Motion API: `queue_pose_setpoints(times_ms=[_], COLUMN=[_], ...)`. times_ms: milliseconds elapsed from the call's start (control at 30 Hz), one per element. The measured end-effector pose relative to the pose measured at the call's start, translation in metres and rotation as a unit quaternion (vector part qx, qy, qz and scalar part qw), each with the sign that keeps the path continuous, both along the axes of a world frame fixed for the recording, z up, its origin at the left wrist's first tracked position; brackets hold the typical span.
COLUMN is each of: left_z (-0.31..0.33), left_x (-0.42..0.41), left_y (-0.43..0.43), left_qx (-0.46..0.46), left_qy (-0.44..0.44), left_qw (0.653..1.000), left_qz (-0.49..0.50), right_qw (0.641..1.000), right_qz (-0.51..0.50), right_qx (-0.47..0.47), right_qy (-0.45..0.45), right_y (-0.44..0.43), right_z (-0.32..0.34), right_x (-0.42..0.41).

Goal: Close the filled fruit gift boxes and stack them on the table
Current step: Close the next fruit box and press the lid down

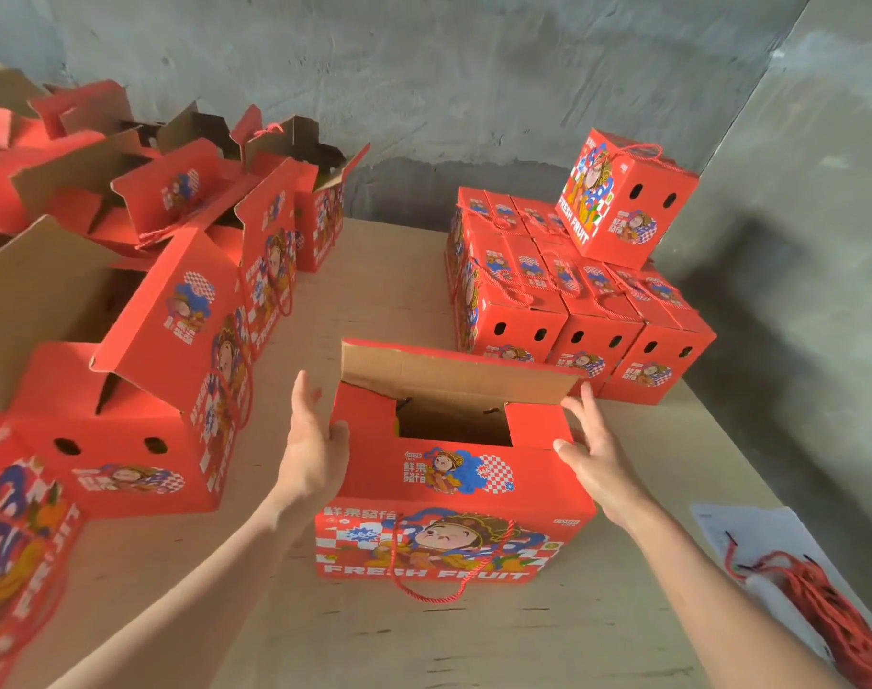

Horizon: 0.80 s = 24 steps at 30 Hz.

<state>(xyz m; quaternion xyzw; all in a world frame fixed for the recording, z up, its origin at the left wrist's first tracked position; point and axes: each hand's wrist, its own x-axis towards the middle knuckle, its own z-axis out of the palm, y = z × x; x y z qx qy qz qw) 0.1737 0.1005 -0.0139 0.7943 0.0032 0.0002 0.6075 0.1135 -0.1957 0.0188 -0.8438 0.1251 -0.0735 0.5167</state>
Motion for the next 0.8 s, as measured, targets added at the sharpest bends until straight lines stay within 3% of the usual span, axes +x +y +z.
queue_pose_setpoints(times_ms=[167, 267, 333, 500, 567, 667, 800], left_z=[0.01, 0.01, 0.01, 0.017, 0.023, 0.04, 0.052], left_x=[-0.008, -0.008, -0.007, -0.002, 0.007, 0.029, 0.049], left_y=[0.001, 0.001, 0.0, -0.002, -0.002, 0.0, 0.0], left_qx=[0.047, 0.142, 0.203, 0.259, 0.345, 0.484, 0.549], left_qy=[-0.087, -0.163, -0.16, -0.132, -0.151, -0.154, -0.103], left_qw=[0.995, 0.976, 0.965, 0.954, 0.924, 0.853, 0.787], left_qz=[-0.019, -0.032, -0.051, -0.07, -0.066, -0.121, -0.264], right_qw=[0.996, 0.992, 0.988, 0.967, 0.962, 0.956, 0.941], right_qz=[0.046, 0.068, 0.095, 0.21, 0.214, 0.198, 0.207], right_qx=[-0.075, -0.107, -0.126, -0.119, -0.156, -0.217, -0.268], right_qy=[-0.017, -0.018, 0.003, 0.087, 0.068, 0.024, -0.001], right_y=[-0.011, -0.018, -0.023, -0.043, -0.047, -0.048, -0.049], right_z=[-0.001, -0.001, 0.0, 0.009, 0.009, 0.006, 0.001], right_x=[-0.002, 0.0, 0.001, 0.0, 0.005, 0.012, 0.011])
